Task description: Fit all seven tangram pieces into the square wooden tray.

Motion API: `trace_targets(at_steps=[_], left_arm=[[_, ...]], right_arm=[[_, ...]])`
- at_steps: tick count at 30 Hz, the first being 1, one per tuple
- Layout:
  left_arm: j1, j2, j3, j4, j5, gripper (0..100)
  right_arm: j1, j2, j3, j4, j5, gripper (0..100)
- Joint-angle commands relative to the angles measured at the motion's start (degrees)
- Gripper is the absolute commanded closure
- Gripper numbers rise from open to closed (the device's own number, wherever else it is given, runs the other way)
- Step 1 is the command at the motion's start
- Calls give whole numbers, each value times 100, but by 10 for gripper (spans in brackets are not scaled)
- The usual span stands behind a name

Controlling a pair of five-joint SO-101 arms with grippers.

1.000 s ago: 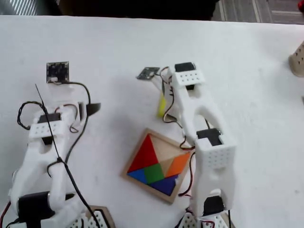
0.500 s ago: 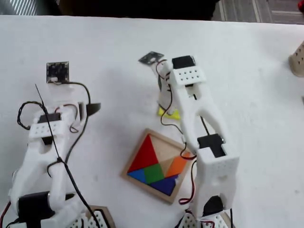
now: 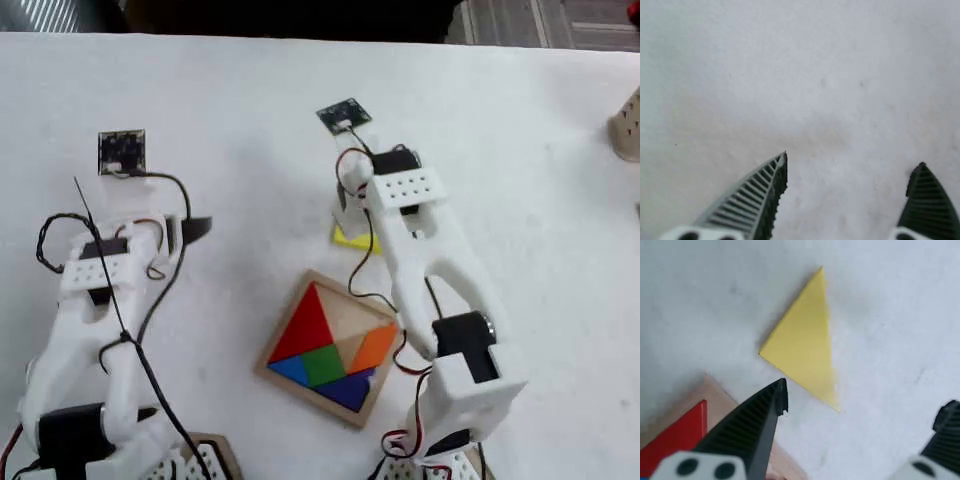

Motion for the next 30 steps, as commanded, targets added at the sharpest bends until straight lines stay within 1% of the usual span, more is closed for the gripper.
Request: trace_targets(at_steps=[1, 3, 6, 8, 11, 14, 16, 18, 20, 25, 30], left_arm=[[-40, -242, -18, -149, -53, 627], [-31, -242, -9, -149, -53, 627], [-4, -171, -18, -149, -18, 627], [-4, -4, -79, -158, -18, 627], [-4, 277, -290, -114, -9, 627], [13, 435, -369, -114, -9, 627], [84, 462, -378, -114, -35, 627], [110, 479, -369, -114, -44, 627], [119, 488, -369, -114, -53, 627], [110, 497, -369, -114, -53, 627], [110, 497, -360, -105, -53, 627]], right_arm=[[-400, 13, -149, -268, -369, 559], [-488, 215, -396, -101, -712, 559], [-523, 532, -791, 154, -1477, 559], [-629, 699, -897, 233, -1600, 559], [-848, 927, -835, 224, -1591, 584], [-910, 998, -730, 92, -1574, 672], [-875, 1015, -730, 40, -1310, 728], [-804, 1033, -730, -40, -1081, 758], [-734, 1042, -730, -136, -914, 752], [-593, 1130, -686, -154, -580, 694], [-629, 1411, -677, -251, -571, 685]])
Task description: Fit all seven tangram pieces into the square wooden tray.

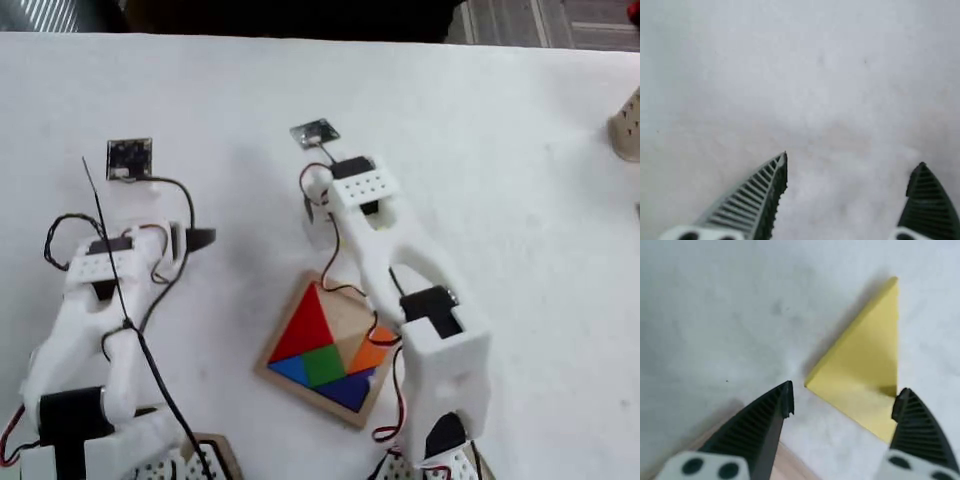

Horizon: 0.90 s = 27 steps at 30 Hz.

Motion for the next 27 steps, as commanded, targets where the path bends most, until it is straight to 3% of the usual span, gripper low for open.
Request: trace_targets(at_steps=[1, 15, 21, 27], left_arm=[[84, 4, -343, -105, -53, 627], [84, 4, -352, 18, -62, 627], [92, 4, -352, 0, -62, 627], [92, 4, -352, 0, -62, 627]], right_arm=[[-31, 66, -53, -189, 105, 684], [-84, -66, -607, -40, 440, 682], [84, -48, -607, 136, 756, 592], [22, 92, -237, -66, 747, 615]])
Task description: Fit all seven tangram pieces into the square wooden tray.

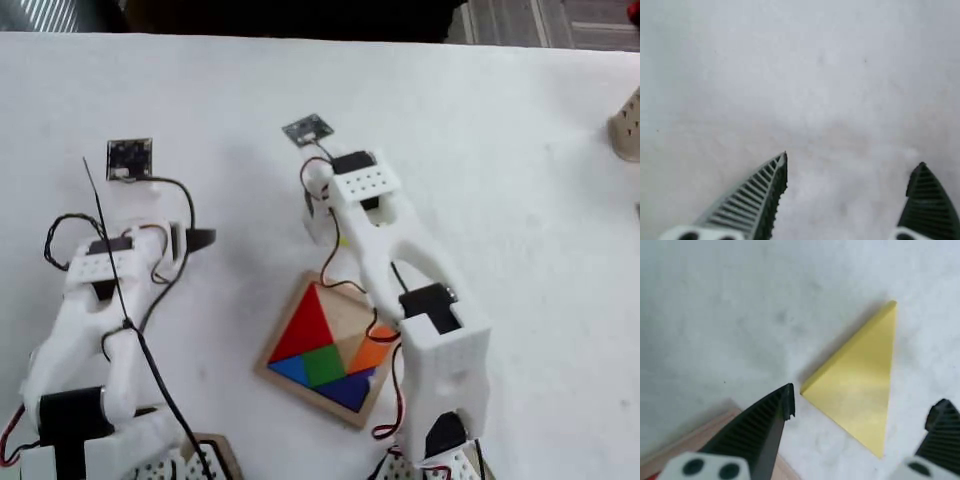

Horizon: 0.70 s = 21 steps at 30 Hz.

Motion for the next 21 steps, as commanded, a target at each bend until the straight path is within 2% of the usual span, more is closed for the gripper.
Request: trace_targets(at_steps=[1, 17, 21], left_arm=[[92, 4, -352, -9, -62, 627], [92, 4, -360, 0, -62, 627], [92, 4, -360, 0, -62, 627]], right_arm=[[-48, 66, 79, -180, 62, 615], [-4, 295, 62, 66, 26, 622], [57, 391, 9, 66, -149, 735]])
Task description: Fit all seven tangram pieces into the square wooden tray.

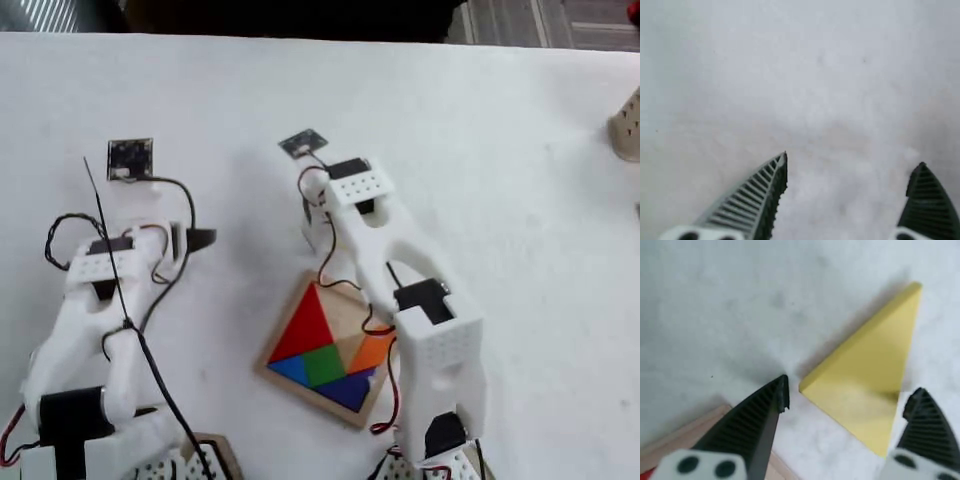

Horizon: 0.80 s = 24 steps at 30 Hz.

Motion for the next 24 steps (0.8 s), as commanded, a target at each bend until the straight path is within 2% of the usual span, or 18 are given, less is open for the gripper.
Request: trace_targets(at_steps=[1, 3, 17, 22, 24], left_arm=[[75, 4, -360, 0, -62, 627], [75, 4, -360, 0, -62, 627], [-66, -31, -369, -35, -62, 627], [-435, 13, -589, 0, -9, 627], [-470, 13, -598, -26, 0, 627]], right_arm=[[101, 13, -62, 119, -114, 764], [101, 31, -70, 119, -114, 789], [136, 189, -422, 611, -70, 752], [215, 189, -730, 892, -97, 626], [198, 189, -862, 919, -123, 608]])
